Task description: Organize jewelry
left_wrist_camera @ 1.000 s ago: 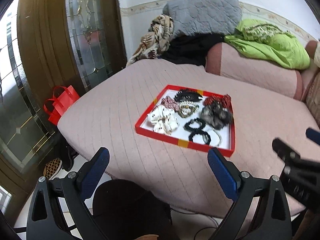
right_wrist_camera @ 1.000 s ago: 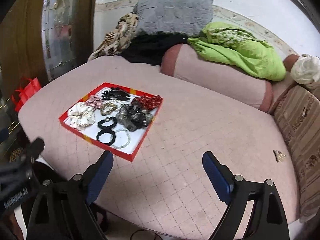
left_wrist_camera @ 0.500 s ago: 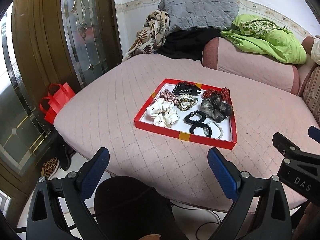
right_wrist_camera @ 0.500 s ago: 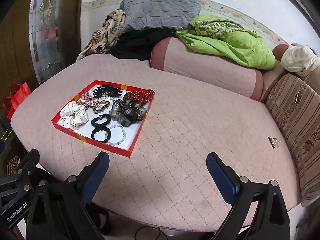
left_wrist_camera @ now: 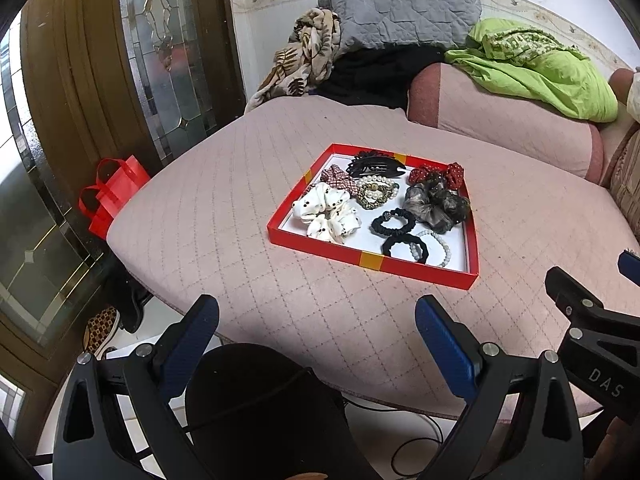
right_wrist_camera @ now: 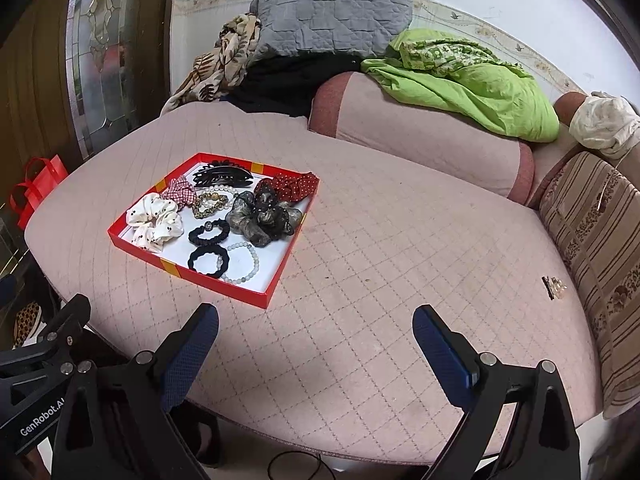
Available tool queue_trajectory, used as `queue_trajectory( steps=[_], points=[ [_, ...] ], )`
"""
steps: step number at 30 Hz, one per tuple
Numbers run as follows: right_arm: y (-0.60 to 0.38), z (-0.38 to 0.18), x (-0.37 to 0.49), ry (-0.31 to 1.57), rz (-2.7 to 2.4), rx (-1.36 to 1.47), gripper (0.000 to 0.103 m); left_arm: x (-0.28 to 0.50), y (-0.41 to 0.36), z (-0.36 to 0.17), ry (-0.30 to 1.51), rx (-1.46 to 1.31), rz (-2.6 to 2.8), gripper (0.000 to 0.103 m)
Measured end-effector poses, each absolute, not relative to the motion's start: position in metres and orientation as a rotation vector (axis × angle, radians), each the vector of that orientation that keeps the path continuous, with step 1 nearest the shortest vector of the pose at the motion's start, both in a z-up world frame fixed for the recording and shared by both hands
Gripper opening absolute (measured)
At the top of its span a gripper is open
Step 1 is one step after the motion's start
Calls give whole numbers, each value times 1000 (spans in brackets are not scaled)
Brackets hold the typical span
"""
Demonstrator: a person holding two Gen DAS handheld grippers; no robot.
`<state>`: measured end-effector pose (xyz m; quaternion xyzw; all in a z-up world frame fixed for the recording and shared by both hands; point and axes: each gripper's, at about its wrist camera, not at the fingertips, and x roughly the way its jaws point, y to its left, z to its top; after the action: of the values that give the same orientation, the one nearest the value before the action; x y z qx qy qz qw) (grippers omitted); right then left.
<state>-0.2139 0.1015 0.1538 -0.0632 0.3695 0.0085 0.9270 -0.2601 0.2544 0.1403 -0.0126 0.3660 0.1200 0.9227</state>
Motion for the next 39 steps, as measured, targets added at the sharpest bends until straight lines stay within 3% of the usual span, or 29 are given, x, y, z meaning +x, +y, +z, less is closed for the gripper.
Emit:
queue_trajectory(
  steps=[39],
  points=[
    [98,127,-199,854,77,-127,99,-242,258,116,842,-60,250,98]
  ],
)
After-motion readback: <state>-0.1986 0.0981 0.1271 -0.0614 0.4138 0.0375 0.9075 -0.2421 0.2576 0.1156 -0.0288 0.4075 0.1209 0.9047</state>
